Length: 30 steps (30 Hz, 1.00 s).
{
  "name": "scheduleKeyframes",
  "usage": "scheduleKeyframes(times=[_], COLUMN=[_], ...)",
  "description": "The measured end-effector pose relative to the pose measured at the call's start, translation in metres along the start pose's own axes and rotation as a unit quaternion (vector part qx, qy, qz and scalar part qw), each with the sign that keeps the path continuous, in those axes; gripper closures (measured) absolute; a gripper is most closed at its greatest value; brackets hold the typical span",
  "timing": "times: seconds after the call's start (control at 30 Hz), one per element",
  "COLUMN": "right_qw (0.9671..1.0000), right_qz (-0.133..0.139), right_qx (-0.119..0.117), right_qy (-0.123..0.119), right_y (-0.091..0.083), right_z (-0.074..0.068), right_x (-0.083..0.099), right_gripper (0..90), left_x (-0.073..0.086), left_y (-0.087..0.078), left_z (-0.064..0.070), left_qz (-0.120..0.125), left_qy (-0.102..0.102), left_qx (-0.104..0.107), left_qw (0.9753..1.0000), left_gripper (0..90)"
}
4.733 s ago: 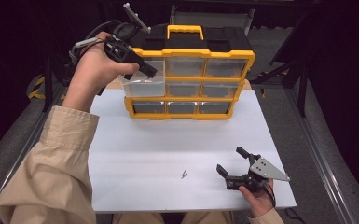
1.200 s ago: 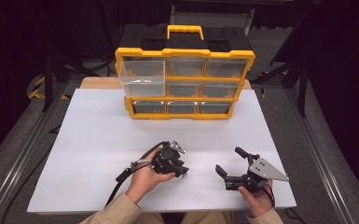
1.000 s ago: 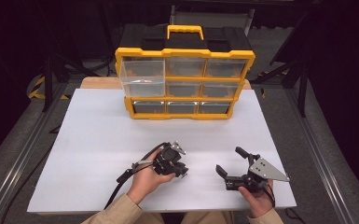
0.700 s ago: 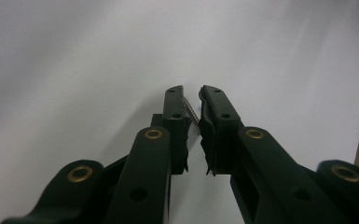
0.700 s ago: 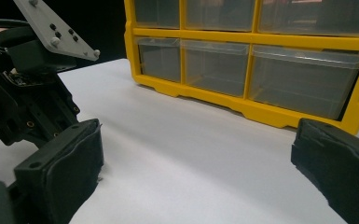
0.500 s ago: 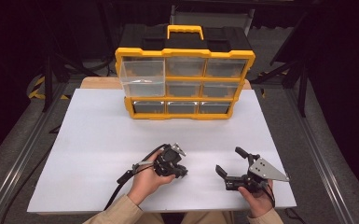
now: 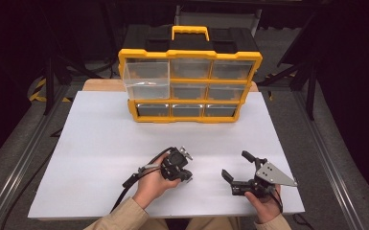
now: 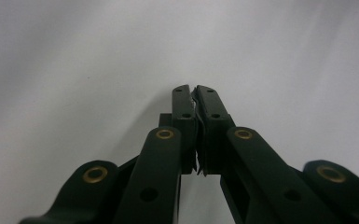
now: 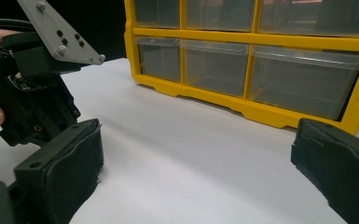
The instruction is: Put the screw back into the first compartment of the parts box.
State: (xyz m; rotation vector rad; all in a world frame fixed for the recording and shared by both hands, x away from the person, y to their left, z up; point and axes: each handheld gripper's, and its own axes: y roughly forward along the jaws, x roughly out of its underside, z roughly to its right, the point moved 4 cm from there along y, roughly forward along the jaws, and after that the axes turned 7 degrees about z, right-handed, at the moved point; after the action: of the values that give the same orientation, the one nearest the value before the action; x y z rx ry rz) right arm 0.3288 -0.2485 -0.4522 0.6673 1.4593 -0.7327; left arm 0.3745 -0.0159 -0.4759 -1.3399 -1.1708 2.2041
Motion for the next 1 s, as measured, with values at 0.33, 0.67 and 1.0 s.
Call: scheduleKeyframes(times=[0.33, 0.67, 1.0], right_qw=[1.0000, 1.0000, 1.0000], right_qz=[0.002, 0.003, 0.006], right_qx=[0.000, 0.002, 0.004], right_qy=[0.002, 0.003, 0.005], right_y=[0.000, -0.001, -0.001], right_z=[0.002, 0.002, 0.003], right_x=[0.000, 0.000, -0.001], right_gripper=[2.7, 2.6, 2.5], left_x=[-0.008, -0.040, -0.078], left_y=[-0.027, -0.098, -0.168], left_z=[-0.012, -0.016, -0.014], left_qz=[-0.002, 0.000, 0.007], left_qy=[-0.025, -0.015, -0.002], left_qx=[0.030, 0.037, 0.018], left_qw=[0.9992, 0.9992, 0.9998], left_gripper=[87.9, 87.9, 87.9])
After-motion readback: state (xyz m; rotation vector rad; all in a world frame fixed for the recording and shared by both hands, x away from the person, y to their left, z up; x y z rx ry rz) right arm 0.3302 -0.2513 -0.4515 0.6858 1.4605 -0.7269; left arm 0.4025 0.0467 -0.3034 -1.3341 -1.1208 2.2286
